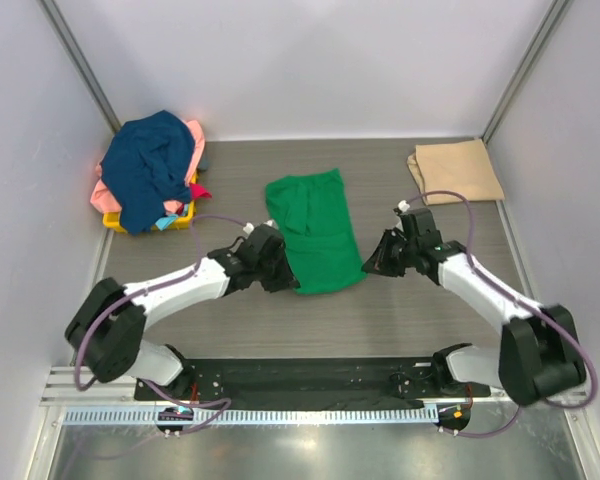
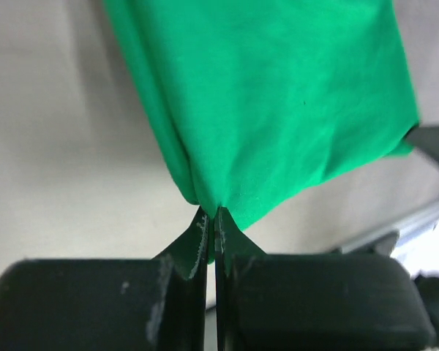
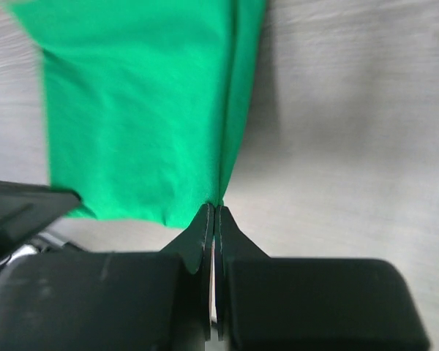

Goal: Fold and stack the t-shirts
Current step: Fold the tshirt

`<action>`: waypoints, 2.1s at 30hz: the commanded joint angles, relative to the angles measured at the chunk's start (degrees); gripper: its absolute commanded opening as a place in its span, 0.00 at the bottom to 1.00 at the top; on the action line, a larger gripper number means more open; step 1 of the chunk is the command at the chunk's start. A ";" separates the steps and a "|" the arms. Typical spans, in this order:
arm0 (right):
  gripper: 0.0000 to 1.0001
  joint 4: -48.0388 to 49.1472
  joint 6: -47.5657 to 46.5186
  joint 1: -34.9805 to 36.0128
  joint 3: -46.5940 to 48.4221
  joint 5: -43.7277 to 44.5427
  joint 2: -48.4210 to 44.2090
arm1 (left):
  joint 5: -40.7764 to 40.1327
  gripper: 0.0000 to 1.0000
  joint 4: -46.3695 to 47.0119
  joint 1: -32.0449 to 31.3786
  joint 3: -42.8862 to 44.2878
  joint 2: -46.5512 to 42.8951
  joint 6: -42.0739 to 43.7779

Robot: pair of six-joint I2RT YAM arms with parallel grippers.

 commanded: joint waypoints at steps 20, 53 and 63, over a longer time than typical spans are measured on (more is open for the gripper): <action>0.01 -29.23 1.63 2.72 10.29 7.58 -26.38 | -24.13 0.00 -33.27 -20.94 9.40 -20.42 -16.76; 0.89 -18.24 -5.75 -1.85 55.21 11.54 38.95 | 4.26 0.57 -35.89 23.98 51.54 35.38 16.20; 0.89 -7.53 -4.71 0.08 31.94 6.57 16.99 | -11.21 0.60 -40.31 17.84 46.16 20.29 16.21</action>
